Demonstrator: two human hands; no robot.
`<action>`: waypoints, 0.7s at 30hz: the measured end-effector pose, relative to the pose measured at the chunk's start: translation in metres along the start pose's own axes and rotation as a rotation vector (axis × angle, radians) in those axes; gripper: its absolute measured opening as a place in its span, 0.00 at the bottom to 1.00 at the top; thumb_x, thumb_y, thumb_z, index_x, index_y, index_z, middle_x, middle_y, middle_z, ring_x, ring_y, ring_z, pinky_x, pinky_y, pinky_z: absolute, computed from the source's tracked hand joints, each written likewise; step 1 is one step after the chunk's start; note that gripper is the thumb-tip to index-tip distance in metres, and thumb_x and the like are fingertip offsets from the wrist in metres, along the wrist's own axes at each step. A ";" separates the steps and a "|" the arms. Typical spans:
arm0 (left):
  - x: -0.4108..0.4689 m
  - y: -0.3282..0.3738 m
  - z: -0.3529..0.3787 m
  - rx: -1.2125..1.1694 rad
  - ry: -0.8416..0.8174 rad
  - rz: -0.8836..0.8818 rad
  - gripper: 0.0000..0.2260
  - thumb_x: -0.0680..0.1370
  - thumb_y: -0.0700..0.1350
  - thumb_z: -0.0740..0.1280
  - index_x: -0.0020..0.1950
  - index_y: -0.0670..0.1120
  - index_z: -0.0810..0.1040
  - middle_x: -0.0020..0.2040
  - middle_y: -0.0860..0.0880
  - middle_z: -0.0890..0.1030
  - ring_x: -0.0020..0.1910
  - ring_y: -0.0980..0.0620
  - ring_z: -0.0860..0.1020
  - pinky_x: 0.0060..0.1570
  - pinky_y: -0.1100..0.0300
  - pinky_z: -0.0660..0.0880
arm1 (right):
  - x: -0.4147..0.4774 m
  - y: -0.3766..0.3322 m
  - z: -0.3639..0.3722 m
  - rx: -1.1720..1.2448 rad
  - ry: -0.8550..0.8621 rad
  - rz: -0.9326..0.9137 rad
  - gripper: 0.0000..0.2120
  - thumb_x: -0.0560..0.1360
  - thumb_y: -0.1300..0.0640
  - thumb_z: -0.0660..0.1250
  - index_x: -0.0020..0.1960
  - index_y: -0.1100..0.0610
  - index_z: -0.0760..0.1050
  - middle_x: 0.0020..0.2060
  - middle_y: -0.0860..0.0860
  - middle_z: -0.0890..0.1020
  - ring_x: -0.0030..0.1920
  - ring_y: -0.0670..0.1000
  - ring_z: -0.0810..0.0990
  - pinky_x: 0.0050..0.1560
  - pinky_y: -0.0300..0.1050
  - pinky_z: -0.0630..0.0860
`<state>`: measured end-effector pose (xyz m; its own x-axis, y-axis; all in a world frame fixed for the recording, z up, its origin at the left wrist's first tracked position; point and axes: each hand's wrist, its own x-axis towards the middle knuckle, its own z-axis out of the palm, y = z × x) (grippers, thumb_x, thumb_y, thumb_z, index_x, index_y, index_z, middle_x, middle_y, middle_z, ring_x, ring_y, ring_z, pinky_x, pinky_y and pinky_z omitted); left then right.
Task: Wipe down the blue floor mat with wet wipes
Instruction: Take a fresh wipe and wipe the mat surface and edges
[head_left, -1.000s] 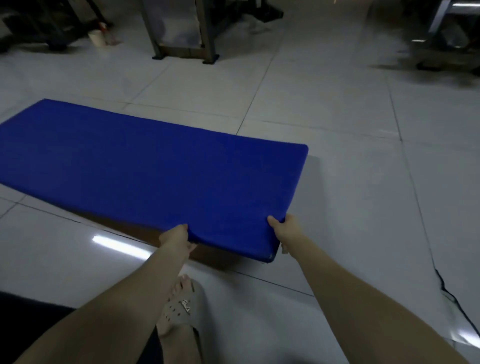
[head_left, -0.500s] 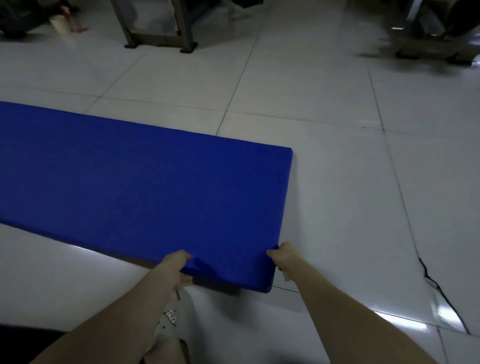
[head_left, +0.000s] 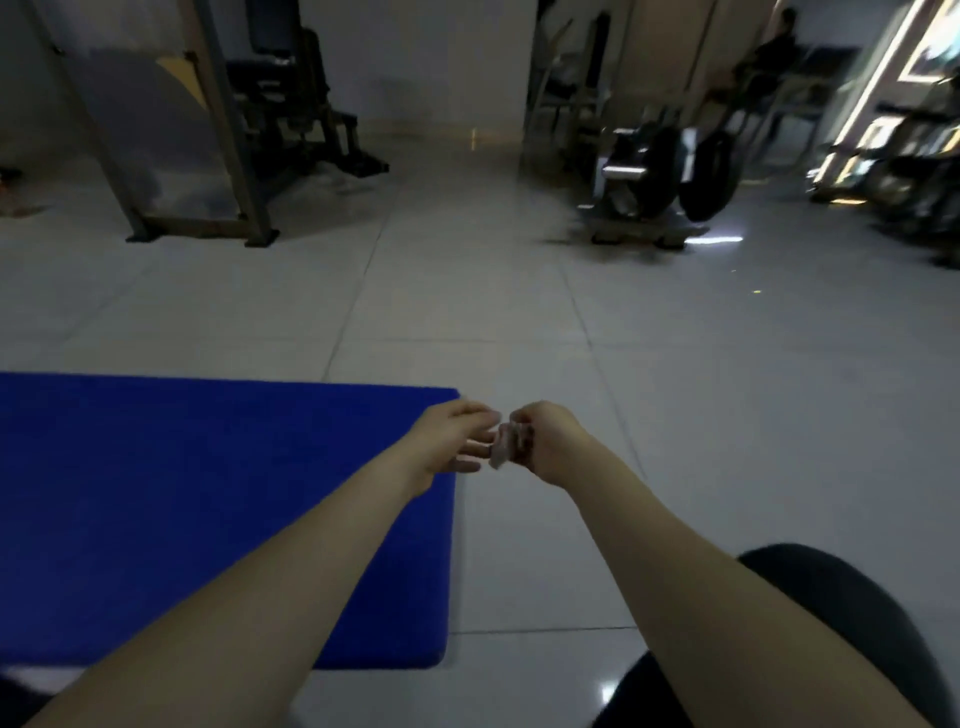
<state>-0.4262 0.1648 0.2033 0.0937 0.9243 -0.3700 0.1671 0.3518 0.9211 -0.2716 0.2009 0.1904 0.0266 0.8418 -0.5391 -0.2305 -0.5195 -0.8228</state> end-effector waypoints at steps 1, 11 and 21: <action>-0.004 0.018 0.015 0.057 -0.028 0.077 0.12 0.79 0.49 0.73 0.61 0.49 0.81 0.51 0.45 0.86 0.49 0.48 0.85 0.52 0.50 0.83 | -0.013 -0.017 -0.004 -0.063 -0.010 -0.059 0.10 0.77 0.73 0.55 0.40 0.67 0.71 0.26 0.58 0.73 0.24 0.57 0.76 0.36 0.49 0.78; -0.086 0.158 0.209 0.203 -0.266 0.503 0.06 0.80 0.40 0.71 0.56 0.44 0.83 0.50 0.45 0.83 0.48 0.49 0.83 0.40 0.60 0.80 | -0.204 -0.115 -0.220 -0.188 0.302 -0.536 0.08 0.76 0.63 0.72 0.55 0.63 0.81 0.44 0.57 0.85 0.45 0.54 0.84 0.41 0.44 0.81; -0.198 0.100 0.390 0.373 -0.719 0.388 0.04 0.80 0.41 0.71 0.53 0.41 0.80 0.46 0.40 0.85 0.41 0.48 0.84 0.40 0.57 0.82 | -0.384 -0.006 -0.383 -0.107 0.649 -0.494 0.11 0.79 0.62 0.69 0.60 0.66 0.78 0.50 0.62 0.82 0.44 0.58 0.86 0.44 0.49 0.84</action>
<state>-0.0455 -0.0405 0.3214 0.7807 0.6083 -0.1429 0.2919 -0.1528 0.9442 0.0923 -0.1757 0.3331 0.6655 0.7421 -0.0799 0.0486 -0.1498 -0.9875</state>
